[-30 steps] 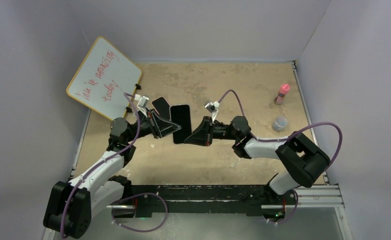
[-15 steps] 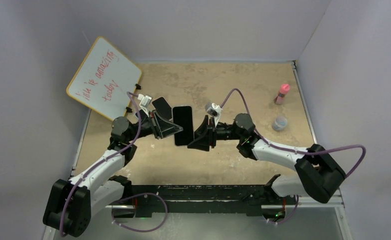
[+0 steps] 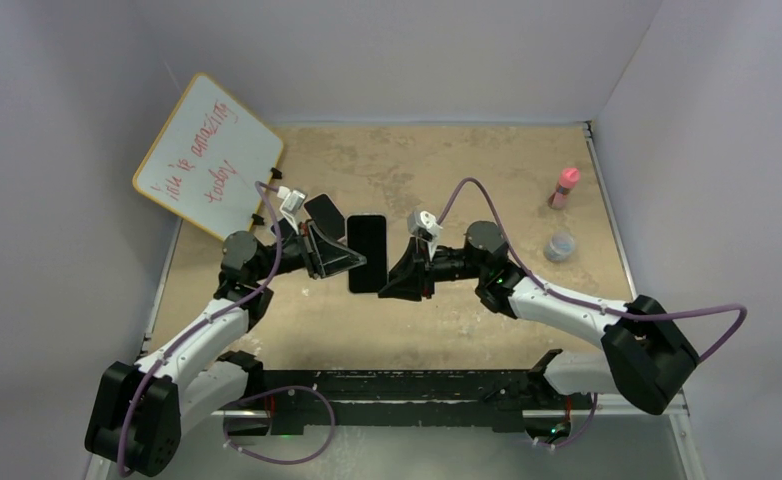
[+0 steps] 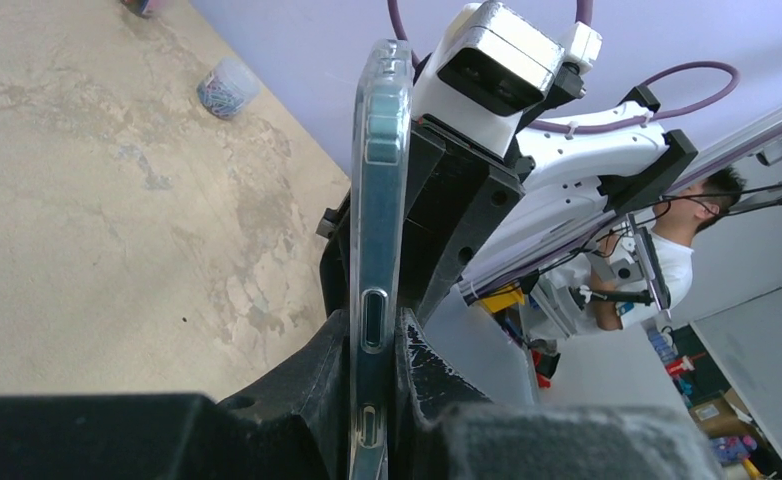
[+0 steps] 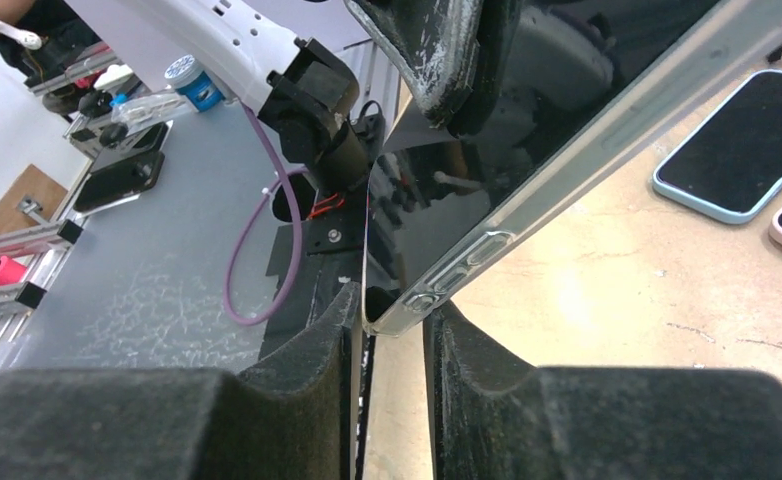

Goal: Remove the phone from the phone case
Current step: Remove the phone case from the phone.

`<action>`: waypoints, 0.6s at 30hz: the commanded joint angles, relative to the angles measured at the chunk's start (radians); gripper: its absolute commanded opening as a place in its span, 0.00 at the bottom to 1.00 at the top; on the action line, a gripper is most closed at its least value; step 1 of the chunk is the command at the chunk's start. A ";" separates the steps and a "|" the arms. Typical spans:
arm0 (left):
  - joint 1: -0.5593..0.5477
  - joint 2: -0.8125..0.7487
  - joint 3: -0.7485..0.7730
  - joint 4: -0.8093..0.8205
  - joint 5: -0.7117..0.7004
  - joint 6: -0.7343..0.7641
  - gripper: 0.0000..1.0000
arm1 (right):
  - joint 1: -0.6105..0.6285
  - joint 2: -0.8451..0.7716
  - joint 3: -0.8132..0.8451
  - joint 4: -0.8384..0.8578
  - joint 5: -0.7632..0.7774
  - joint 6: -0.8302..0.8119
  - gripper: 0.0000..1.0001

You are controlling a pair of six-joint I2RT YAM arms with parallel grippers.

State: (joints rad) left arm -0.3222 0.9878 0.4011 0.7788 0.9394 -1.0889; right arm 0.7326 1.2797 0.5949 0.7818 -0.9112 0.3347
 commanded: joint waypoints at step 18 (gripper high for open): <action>-0.002 0.036 -0.001 0.088 -0.017 -0.095 0.00 | 0.084 -0.021 0.204 -0.321 0.002 -0.579 0.06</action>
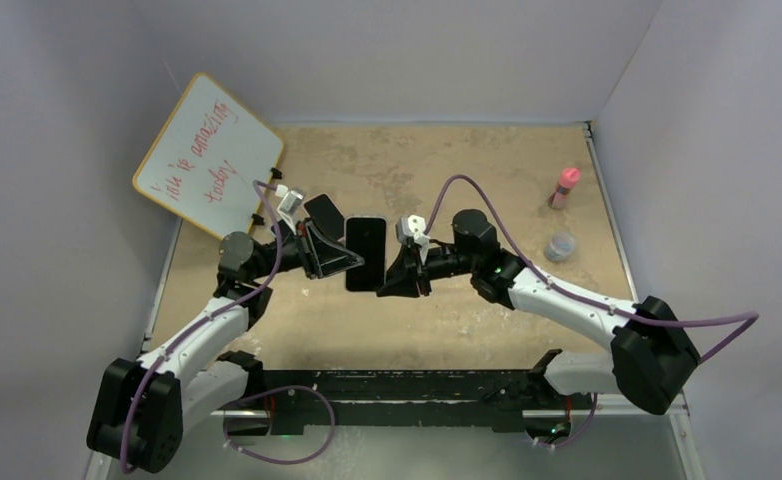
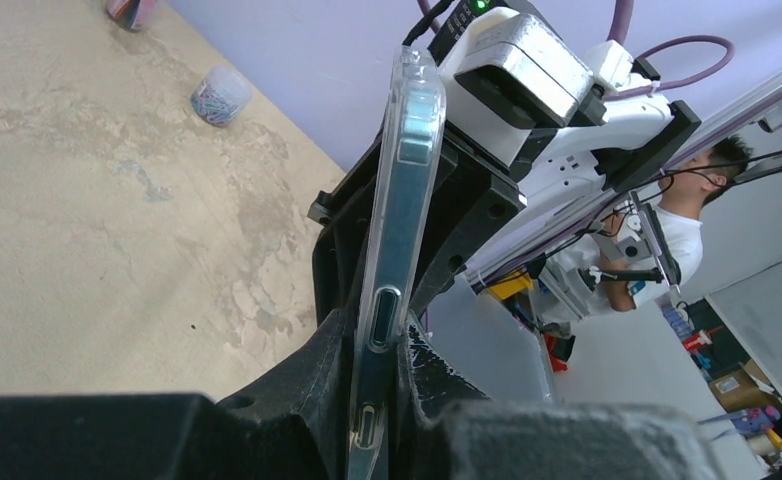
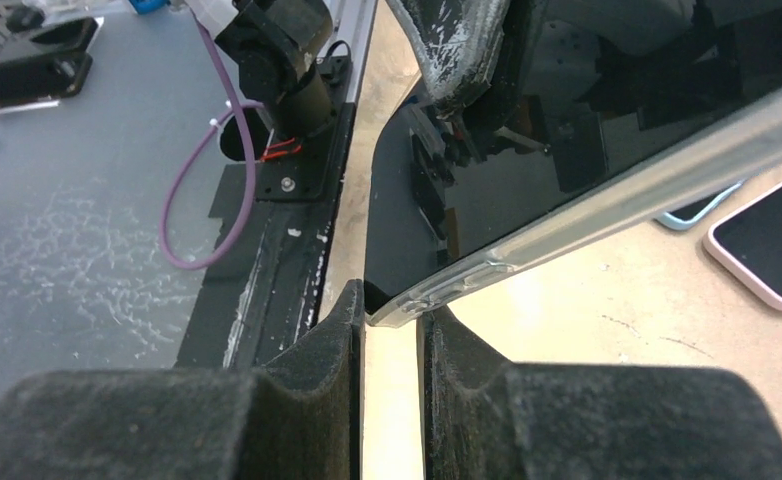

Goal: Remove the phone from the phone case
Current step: Remove the phone case from the phone.

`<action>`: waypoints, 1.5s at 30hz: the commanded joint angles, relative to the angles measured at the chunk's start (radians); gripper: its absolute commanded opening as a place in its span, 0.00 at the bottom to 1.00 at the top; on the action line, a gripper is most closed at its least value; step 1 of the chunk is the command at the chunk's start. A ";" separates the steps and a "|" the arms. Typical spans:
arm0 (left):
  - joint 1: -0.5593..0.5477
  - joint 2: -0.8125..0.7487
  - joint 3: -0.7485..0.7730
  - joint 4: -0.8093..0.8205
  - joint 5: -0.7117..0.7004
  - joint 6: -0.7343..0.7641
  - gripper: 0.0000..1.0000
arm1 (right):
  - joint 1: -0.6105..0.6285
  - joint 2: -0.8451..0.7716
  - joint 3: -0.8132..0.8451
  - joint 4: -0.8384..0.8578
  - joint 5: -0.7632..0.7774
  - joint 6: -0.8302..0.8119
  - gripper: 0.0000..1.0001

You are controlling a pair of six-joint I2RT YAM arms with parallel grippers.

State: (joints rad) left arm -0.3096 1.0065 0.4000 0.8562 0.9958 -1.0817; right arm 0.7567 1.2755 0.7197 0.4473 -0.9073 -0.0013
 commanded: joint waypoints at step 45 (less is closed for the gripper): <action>-0.075 -0.088 -0.245 0.258 -0.676 -0.331 0.00 | 0.169 -0.094 -0.358 0.722 0.676 0.297 0.62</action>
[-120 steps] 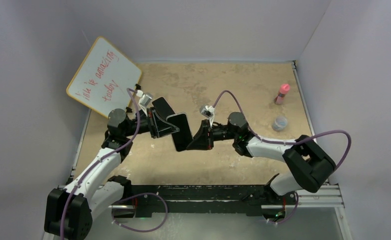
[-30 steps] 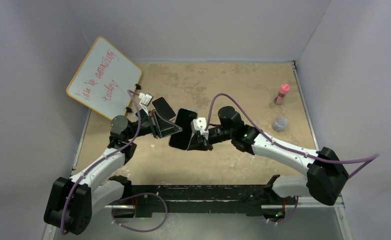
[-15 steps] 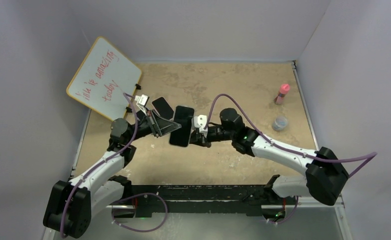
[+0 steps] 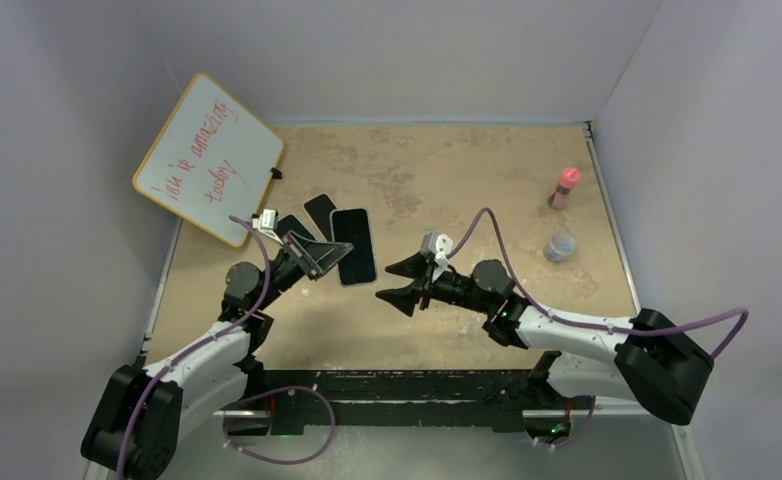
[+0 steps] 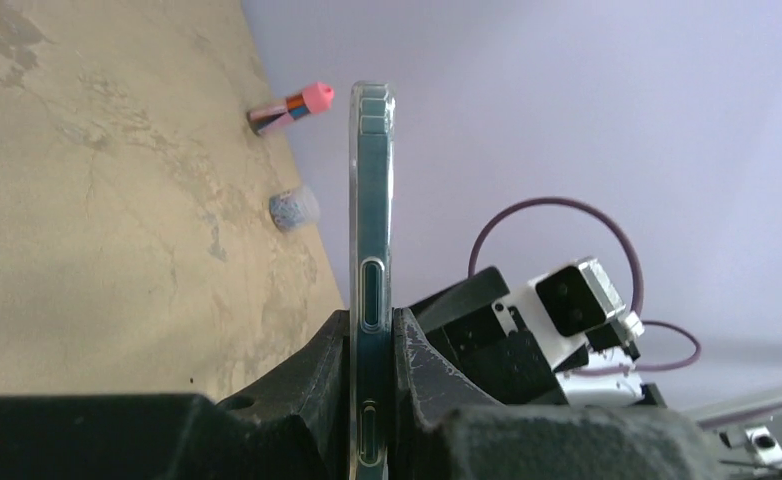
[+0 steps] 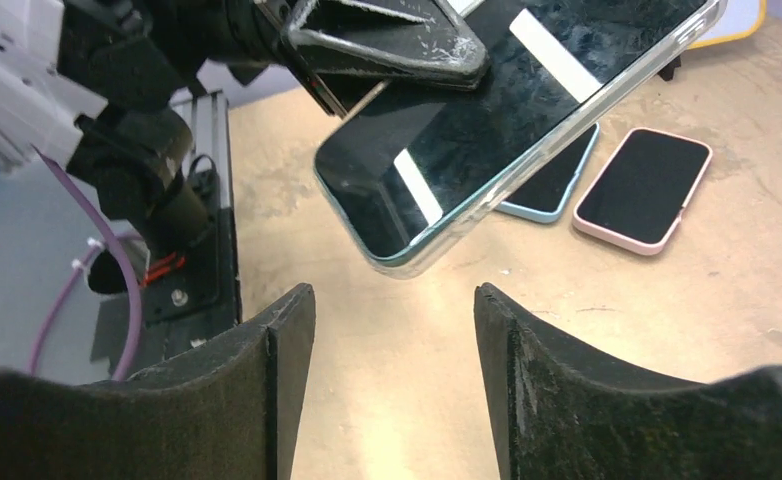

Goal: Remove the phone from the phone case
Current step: Remove the phone case from the phone.

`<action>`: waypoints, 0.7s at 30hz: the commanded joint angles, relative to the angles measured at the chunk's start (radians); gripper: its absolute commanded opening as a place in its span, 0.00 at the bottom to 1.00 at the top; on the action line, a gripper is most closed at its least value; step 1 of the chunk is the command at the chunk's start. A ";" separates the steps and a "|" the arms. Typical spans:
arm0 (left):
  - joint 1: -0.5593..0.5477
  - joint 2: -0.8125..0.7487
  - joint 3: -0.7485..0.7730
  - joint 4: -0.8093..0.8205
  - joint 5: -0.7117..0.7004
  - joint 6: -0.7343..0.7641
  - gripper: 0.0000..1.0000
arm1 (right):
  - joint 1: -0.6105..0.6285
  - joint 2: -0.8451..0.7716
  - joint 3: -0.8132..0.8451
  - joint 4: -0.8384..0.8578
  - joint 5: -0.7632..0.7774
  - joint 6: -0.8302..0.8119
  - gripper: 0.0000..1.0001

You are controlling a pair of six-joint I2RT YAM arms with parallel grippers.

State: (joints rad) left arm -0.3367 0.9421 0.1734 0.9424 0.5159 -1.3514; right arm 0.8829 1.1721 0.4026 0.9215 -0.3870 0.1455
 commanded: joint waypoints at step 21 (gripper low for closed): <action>-0.333 0.091 -0.023 0.400 -0.667 -0.069 0.00 | 0.184 0.264 -0.070 0.700 0.429 0.407 0.69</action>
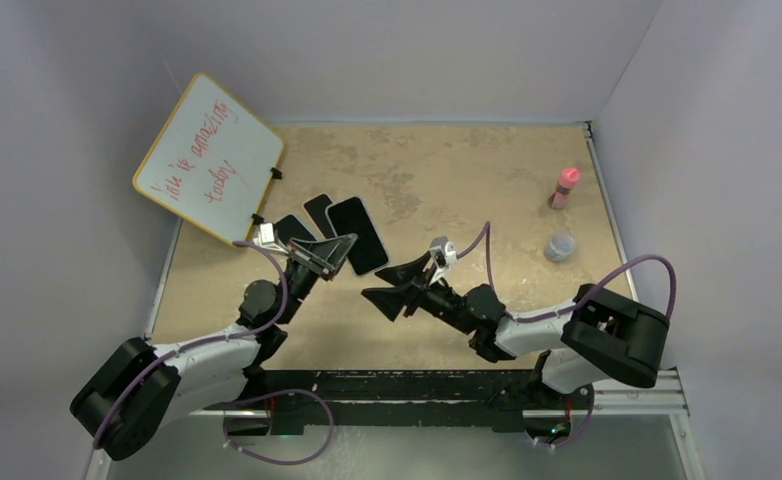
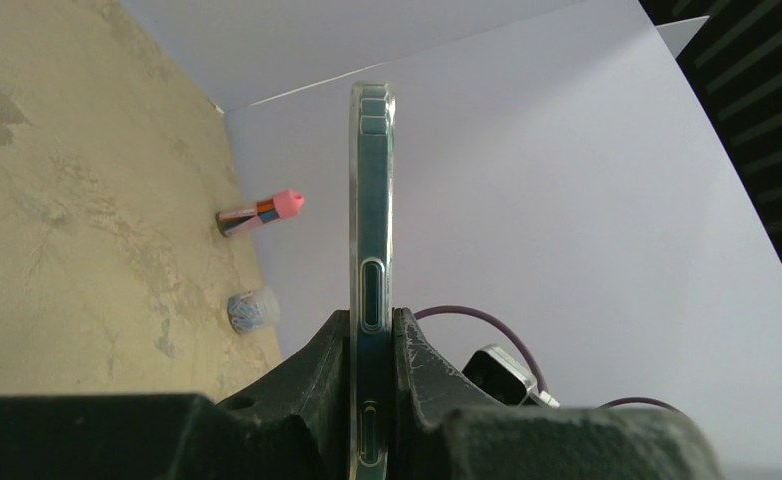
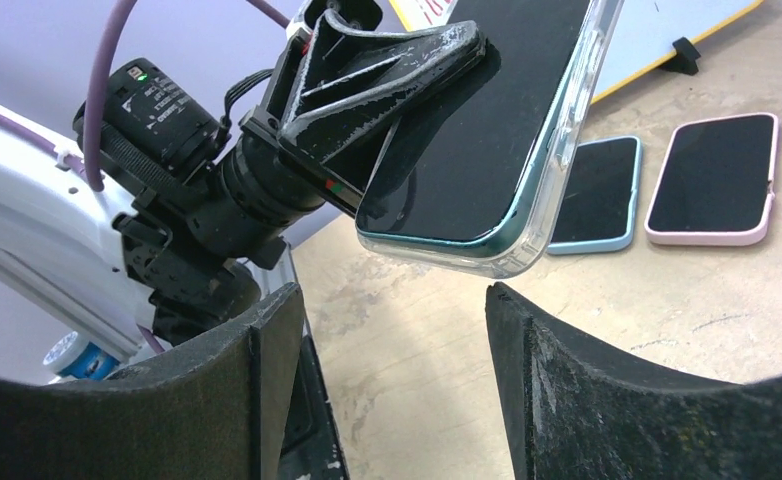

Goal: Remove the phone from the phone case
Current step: Remove the phone case from the phone.

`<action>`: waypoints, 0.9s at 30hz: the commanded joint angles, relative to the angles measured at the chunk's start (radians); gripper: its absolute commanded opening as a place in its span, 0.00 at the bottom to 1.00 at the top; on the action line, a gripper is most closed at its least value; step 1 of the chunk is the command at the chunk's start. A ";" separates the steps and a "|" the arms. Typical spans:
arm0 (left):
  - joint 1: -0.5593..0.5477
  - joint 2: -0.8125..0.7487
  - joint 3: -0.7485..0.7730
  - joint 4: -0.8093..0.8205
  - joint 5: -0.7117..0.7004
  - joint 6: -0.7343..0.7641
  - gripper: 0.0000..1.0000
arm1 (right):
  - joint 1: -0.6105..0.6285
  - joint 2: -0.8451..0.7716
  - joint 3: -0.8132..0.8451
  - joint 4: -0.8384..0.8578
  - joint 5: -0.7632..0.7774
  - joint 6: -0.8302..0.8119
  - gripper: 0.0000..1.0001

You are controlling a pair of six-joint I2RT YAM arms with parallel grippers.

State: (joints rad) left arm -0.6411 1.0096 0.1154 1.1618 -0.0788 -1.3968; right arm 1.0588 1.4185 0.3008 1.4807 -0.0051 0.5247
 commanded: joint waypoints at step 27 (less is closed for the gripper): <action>-0.133 0.102 0.053 0.243 -0.147 -0.016 0.00 | 0.010 0.105 0.045 0.421 0.043 -0.023 0.62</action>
State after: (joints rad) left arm -0.7654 1.1141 0.1265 1.2758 -0.2054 -1.3994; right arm 1.0622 1.5616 0.3252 1.5143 0.0563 0.5301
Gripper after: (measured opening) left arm 0.151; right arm 0.617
